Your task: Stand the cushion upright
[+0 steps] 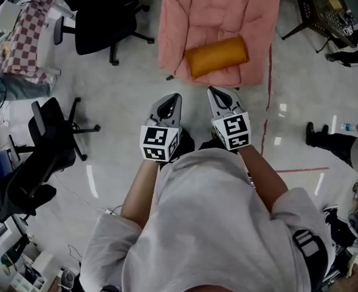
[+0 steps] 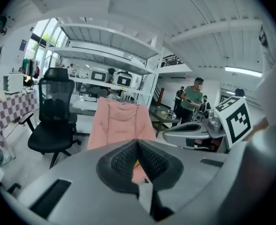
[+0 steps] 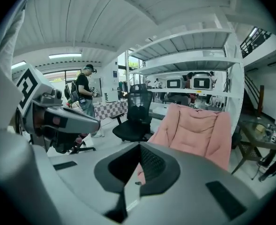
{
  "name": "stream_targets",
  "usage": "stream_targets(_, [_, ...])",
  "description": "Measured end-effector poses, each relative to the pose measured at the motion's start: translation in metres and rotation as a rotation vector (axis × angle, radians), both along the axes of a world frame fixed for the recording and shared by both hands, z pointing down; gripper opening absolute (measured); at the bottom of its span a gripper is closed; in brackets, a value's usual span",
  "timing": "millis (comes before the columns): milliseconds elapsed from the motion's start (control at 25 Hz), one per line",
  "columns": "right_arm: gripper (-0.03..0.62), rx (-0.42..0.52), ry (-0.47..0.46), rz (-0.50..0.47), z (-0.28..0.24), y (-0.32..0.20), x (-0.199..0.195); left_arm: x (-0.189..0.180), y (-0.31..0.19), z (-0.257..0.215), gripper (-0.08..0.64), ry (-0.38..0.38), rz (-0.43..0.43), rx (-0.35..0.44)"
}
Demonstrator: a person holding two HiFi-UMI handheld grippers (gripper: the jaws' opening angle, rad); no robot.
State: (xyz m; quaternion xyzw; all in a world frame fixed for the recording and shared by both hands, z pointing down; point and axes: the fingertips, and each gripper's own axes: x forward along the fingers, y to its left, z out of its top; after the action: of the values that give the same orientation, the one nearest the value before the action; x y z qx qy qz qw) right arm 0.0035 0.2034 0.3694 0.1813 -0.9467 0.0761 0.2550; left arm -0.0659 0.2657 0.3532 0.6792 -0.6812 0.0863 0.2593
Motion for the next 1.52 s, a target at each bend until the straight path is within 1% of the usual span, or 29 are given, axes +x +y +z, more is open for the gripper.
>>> stream_targets(120, [0.006, -0.010, 0.018, 0.047, 0.001, 0.003, -0.022, -0.035, -0.006, 0.007, 0.012, 0.021, 0.050, -0.009])
stream_targets(320, [0.006, -0.019, 0.045, 0.206, 0.005, -0.013, -0.028, -0.066, -0.036, 0.024, 0.012, 0.014, 0.188, -0.031])
stream_targets(440, [0.006, -0.025, 0.066, 0.270, 0.010, -0.028, -0.018, -0.070, -0.063, 0.034, 0.011, 0.009, 0.250, -0.048])
stream_targets(600, [0.006, -0.066, 0.131, 0.340, 0.039, -0.053, 0.005, -0.062, -0.107, 0.051, 0.011, 0.020, 0.313, -0.084])
stream_targets(680, [0.006, -0.080, 0.158, 0.352, 0.052, -0.061, 0.013, -0.058, -0.126, 0.057, 0.011, 0.031, 0.334, -0.103])
stream_targets(800, [0.006, -0.089, 0.193, 0.358, 0.068, -0.076, 0.017, -0.058, -0.149, 0.066, 0.012, 0.014, 0.377, -0.148])
stream_targets(920, [0.006, -0.124, 0.192, 0.360, 0.078, -0.093, 0.015, -0.059, -0.167, 0.076, 0.011, -0.011, 0.425, -0.206])
stream_targets(1080, [0.006, -0.112, 0.193, 0.321, 0.083, -0.122, 0.008, -0.057, -0.197, 0.096, 0.011, -0.037, 0.469, -0.273])
stream_targets(1160, [0.006, -0.135, 0.181, 0.319, 0.089, -0.130, 0.008, -0.055, -0.209, 0.104, 0.011, -0.064, 0.495, -0.304])
stream_targets(1240, [0.006, -0.167, 0.177, 0.319, 0.097, -0.137, 0.010, -0.052, -0.223, 0.112, 0.011, -0.106, 0.514, -0.329])
stream_targets(1360, [0.006, -0.178, 0.192, 0.307, 0.108, -0.143, 0.013, -0.051, -0.244, 0.117, 0.012, -0.179, 0.545, -0.340])
stream_targets(1440, [0.006, -0.192, 0.196, 0.313, 0.117, -0.143, 0.016, -0.049, -0.252, 0.119, 0.011, -0.202, 0.585, -0.344])
stream_targets(1520, [0.006, -0.218, 0.202, 0.339, 0.126, -0.144, 0.020, -0.048, -0.262, 0.123, 0.012, -0.214, 0.629, -0.344])
